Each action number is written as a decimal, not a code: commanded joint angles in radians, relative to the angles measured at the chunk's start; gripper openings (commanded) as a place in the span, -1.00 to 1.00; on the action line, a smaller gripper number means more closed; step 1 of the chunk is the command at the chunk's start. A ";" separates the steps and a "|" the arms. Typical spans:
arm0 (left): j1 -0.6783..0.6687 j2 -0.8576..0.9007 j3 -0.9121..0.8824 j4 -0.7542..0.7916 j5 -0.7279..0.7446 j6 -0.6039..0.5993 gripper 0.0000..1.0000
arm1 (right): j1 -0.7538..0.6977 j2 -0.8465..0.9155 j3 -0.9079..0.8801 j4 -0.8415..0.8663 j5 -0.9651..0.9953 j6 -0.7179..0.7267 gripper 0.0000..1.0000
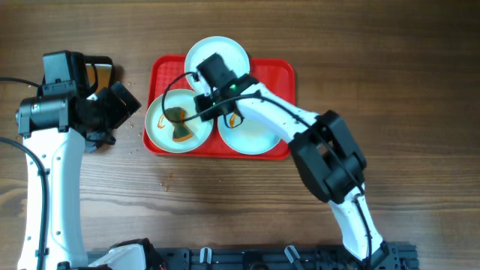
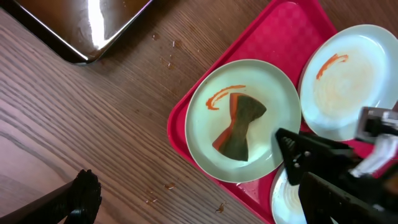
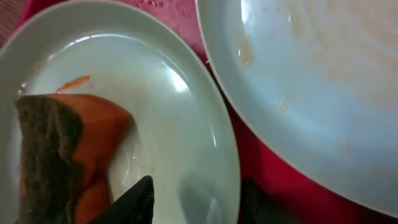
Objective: Clean dirty plates on tray and stack at the side
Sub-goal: 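Reach the right gripper to the left plate's rim and grasp it, then scrub the left plate with the sponge in the left gripper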
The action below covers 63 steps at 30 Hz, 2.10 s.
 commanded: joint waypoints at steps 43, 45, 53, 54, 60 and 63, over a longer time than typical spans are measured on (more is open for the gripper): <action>-0.223 0.390 -0.348 0.632 0.154 -0.114 -0.18 | 0.002 0.069 -0.011 -0.008 0.100 -0.018 -0.91; -0.223 0.390 -0.348 0.632 0.123 -0.114 -0.44 | 0.002 0.069 -0.011 -0.008 0.100 -0.018 -0.91; -0.223 0.389 -0.322 0.665 0.147 -0.114 -0.92 | 0.002 0.069 -0.011 -0.010 0.100 -0.018 -0.91; -0.223 0.389 -0.322 0.692 0.171 -0.114 -0.92 | 0.002 0.069 -0.011 -0.009 0.100 -0.018 -0.91; -0.229 0.426 -0.323 0.753 0.187 -0.114 -0.92 | 0.002 0.069 -0.009 -0.009 0.100 -0.017 -0.92; -0.230 0.470 -0.323 0.767 0.176 -0.106 -0.92 | 0.002 0.069 -0.009 -0.010 0.100 -0.018 -0.91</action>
